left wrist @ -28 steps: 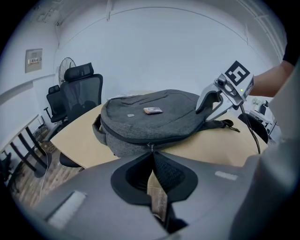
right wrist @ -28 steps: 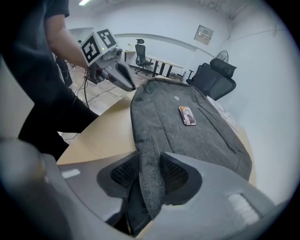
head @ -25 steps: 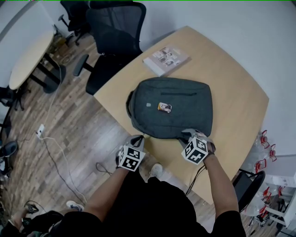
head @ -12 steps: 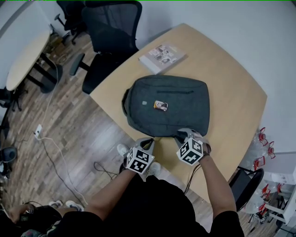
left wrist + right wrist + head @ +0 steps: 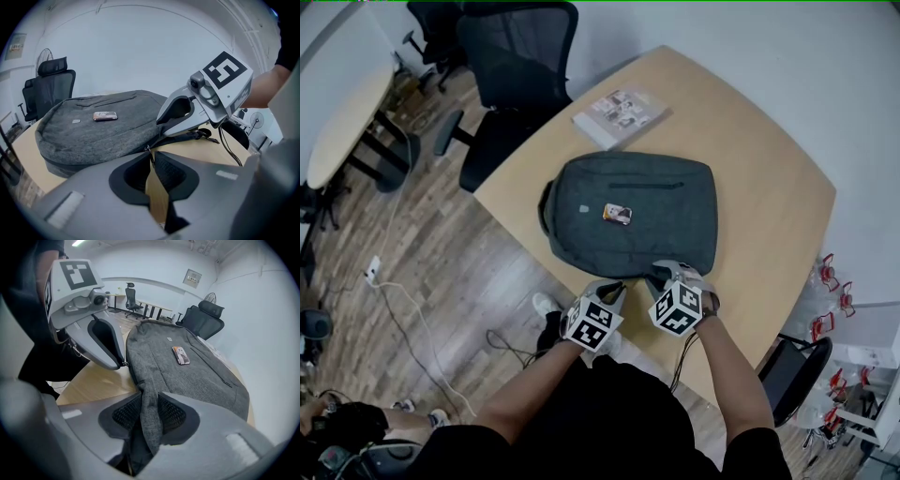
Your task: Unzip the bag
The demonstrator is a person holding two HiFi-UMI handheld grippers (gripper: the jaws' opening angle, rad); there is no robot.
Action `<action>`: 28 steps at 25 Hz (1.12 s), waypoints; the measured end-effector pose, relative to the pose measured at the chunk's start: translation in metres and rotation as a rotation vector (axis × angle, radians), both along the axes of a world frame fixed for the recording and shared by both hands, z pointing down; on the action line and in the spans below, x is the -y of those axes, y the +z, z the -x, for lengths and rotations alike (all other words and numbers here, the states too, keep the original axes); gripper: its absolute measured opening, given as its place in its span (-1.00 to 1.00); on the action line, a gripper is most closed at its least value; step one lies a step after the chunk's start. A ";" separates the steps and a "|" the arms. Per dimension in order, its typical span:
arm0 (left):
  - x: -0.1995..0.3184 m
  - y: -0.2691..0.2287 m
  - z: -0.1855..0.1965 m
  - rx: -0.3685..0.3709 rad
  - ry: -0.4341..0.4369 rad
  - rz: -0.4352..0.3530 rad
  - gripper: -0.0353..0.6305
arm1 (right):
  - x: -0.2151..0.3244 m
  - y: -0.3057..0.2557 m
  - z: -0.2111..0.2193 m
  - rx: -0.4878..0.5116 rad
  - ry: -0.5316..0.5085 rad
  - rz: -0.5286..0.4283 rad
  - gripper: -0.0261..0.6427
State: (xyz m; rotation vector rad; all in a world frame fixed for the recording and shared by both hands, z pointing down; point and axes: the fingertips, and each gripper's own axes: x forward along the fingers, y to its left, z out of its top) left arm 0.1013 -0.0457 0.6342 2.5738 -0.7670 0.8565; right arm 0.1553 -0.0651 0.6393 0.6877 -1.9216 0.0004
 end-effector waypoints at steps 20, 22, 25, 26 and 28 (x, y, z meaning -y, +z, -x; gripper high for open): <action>0.041 -0.137 0.098 -0.234 -0.286 -0.263 -0.84 | -0.013 -0.175 0.013 0.760 0.364 -0.319 -0.91; 0.045 -0.157 0.103 -0.262 -0.295 -0.306 -0.84 | -0.016 -0.187 0.012 0.780 0.391 -0.377 -0.91; 0.044 -0.183 0.104 -0.305 -0.281 -0.359 -0.84 | -0.022 -0.203 0.009 0.806 0.403 -0.461 -0.91; 0.043 -0.189 0.103 -0.319 -0.271 -0.372 -0.84 | -0.025 -0.207 0.010 0.812 0.393 -0.485 -0.92; 0.040 -0.197 0.098 -0.339 -0.252 -0.399 -0.84 | -0.029 -0.214 0.012 0.808 0.365 -0.525 -0.92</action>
